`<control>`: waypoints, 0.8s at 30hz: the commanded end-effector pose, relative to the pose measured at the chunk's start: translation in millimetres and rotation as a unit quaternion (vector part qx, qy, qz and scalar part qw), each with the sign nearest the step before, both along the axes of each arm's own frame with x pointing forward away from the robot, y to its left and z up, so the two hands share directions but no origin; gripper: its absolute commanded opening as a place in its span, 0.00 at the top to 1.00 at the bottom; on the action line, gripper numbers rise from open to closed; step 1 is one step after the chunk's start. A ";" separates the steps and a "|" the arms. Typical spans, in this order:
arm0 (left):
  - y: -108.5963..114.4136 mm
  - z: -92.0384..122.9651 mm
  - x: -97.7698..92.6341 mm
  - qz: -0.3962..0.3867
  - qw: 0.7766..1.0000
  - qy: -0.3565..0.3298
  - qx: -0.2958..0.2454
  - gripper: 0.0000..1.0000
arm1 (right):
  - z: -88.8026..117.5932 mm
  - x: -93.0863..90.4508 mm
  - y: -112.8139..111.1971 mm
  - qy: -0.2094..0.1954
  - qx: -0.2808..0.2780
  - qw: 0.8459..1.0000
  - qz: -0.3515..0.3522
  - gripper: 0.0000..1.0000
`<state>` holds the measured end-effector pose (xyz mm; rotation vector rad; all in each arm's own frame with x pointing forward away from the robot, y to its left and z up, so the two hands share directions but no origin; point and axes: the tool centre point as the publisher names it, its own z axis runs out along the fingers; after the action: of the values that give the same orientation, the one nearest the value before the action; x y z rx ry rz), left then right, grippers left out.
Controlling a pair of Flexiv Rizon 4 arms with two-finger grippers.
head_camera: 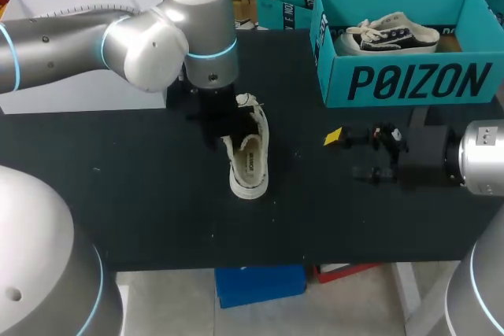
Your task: Take the shoe out of the shoebox, open the shoe tongue, remove and reinsert the insole, then place the shoe into the shoebox
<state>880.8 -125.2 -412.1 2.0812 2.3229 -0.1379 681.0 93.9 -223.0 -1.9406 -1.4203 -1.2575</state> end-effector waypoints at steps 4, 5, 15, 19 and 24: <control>-1.2 -5.4 -1.7 -0.006 1.000 -0.010 0.005 1.00 | 0.1 0.0 -0.2 0.000 0.000 1.000 0.000 0.00; -0.4 -3.5 -2.1 -0.008 1.000 -0.011 0.002 1.00 | 0.1 0.0 -0.2 0.000 0.000 1.000 0.000 0.00; 6.2 30.8 -3.2 -0.021 1.000 -0.006 -0.009 1.00 | 0.1 0.0 -0.2 0.000 0.000 1.000 0.000 0.00; 8.2 60.8 -1.7 -0.023 1.000 -0.014 -0.012 1.00 | 0.1 0.0 -0.2 0.000 0.000 1.000 0.000 0.00; 8.8 103.0 6.5 -0.013 0.999 -0.032 -0.038 1.00 | 0.1 0.0 -0.2 0.000 0.000 1.000 0.000 0.00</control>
<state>895.7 -129.0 -346.4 2.0680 2.2314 -0.1534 681.0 93.9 -223.0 -1.9406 -1.4203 -1.2575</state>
